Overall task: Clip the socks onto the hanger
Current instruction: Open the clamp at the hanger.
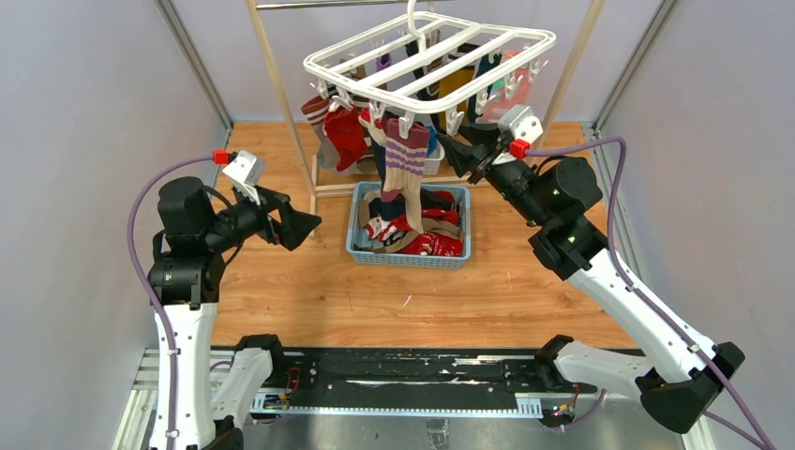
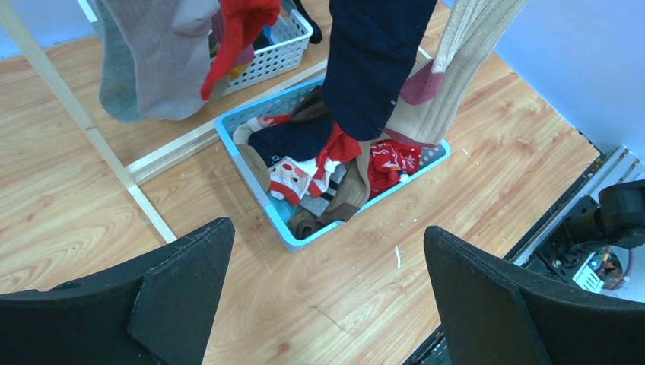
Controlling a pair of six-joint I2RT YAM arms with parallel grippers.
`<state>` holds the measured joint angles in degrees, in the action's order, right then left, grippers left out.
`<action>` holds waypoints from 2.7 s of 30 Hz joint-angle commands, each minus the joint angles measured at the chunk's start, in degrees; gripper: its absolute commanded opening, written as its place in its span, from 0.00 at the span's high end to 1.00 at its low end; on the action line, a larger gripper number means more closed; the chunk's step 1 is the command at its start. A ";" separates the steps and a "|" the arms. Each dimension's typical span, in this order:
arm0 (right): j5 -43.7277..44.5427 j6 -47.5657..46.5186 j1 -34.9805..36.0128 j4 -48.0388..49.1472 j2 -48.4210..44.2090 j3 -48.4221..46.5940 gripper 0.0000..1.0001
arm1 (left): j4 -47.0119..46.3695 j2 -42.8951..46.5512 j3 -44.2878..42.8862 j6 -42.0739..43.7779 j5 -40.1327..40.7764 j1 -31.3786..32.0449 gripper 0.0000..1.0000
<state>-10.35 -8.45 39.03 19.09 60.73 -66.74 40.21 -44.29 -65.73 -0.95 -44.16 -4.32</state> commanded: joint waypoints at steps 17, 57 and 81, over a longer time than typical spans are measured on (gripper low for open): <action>5.87 -4.56 6.67 -0.84 0.98 -4.26 1.00 | -0.11 0.73 -6.15 -5.98 -3.51 -0.08 0.00; 28.15 0.77 28.56 9.11 19.91 -14.13 1.00 | -21.78 -19.68 -25.53 -25.29 -1.48 18.33 0.17; 26.53 3.00 28.56 5.21 21.11 -15.54 1.00 | -22.26 -24.23 -28.86 -26.97 4.09 23.21 0.28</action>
<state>19.57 -6.90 66.17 27.09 81.12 -81.19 19.38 -67.68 -92.90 -28.12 -41.93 18.00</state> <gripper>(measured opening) 0.160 0.737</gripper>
